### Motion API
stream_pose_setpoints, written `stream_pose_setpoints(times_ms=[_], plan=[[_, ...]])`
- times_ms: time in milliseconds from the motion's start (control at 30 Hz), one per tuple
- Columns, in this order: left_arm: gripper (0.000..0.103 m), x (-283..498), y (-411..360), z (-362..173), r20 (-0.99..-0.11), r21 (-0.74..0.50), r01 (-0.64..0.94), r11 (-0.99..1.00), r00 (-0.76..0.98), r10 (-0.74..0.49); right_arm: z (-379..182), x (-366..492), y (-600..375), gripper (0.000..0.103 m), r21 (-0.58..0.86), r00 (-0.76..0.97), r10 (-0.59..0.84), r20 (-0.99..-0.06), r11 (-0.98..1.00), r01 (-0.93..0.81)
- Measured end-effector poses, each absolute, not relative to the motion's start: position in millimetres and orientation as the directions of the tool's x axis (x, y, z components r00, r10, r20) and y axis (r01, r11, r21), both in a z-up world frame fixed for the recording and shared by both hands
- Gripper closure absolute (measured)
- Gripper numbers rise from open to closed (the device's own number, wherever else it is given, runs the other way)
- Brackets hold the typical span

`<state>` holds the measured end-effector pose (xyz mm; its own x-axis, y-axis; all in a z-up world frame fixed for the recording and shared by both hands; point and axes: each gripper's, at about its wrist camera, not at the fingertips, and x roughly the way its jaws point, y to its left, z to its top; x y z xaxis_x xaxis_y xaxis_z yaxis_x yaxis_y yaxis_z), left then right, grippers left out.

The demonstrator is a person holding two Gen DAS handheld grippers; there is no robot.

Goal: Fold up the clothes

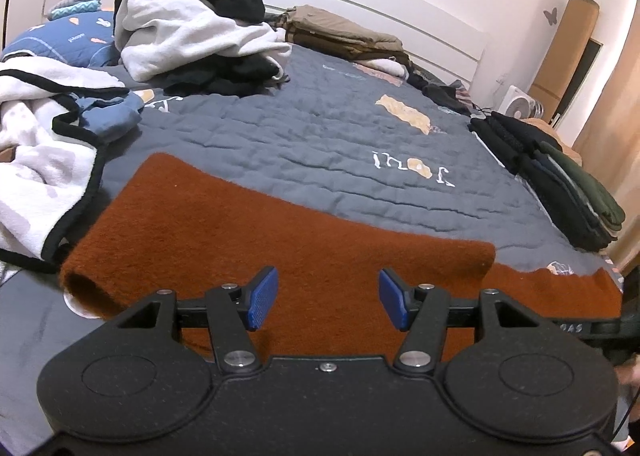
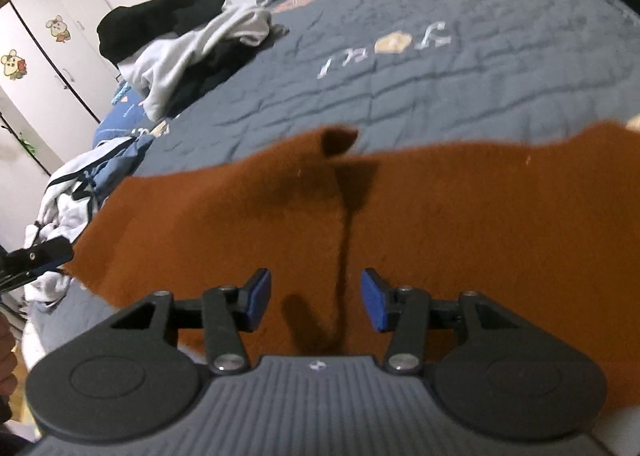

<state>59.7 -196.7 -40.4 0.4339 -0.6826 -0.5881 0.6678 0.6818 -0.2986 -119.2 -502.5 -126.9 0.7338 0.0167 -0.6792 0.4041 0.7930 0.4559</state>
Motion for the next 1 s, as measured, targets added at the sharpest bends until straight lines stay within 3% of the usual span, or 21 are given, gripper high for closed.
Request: stream_pose_setpoints(times_ms=[133, 200, 267, 333, 533, 667, 900, 1000], plan=[[0.047, 52.1, -200.5, -40.4, -0.591, -0.278, 0.685, 0.673, 0.43, -0.682, -131.7, -117.4, -496.8, 0.055, 0.479, 0.728, 0.027, -0.685, 0.77, 0.422], [0.047, 50.5, -201.2, -40.5, -0.591, -0.275, 0.689, 0.671, 0.429, -0.683, -133.1, -117.7, -495.6, 0.061, 0.509, 0.731, 0.045, -0.681, 0.748, 0.427], [0.047, 49.4, -201.6, -40.8, -0.592, -0.275, 0.69, 0.67, 0.428, -0.683, -132.9, -120.5, -498.2, 0.088, 0.57, 0.746, 0.087, -0.661, 0.704, 0.424], [0.047, 49.5, -201.8, -41.3, -0.594, -0.273, 0.688, 0.673, 0.43, -0.68, -131.7, -126.1, -502.6, 0.097, 0.623, 0.76, 0.113, -0.64, 0.655, 0.427], [0.047, 47.3, -204.6, -39.8, -0.59, -0.275, 0.689, 0.671, 0.43, -0.683, -111.1, -162.1, -518.8, 0.098, 0.716, 0.825, 0.093, -0.558, 0.557, 0.421], [0.047, 42.9, -210.3, -39.0, -0.588, -0.27, 0.7, 0.661, 0.424, -0.689, -101.7, -183.8, -528.2, 0.098, 0.7, 0.823, 0.051, -0.566, 0.556, 0.448], [0.047, 34.1, -221.7, -40.6, -0.595, -0.26, 0.716, 0.649, 0.41, -0.691, -128.6, -179.9, -531.4, 0.096, 0.489, 0.641, 0.02, -0.767, 0.664, 0.565], [0.047, 32.8, -224.3, -40.6, -0.593, -0.264, 0.718, 0.644, 0.405, -0.695, -118.4, -186.7, -539.4, 0.094, 0.478, 0.655, -0.023, -0.755, 0.666, 0.573]])
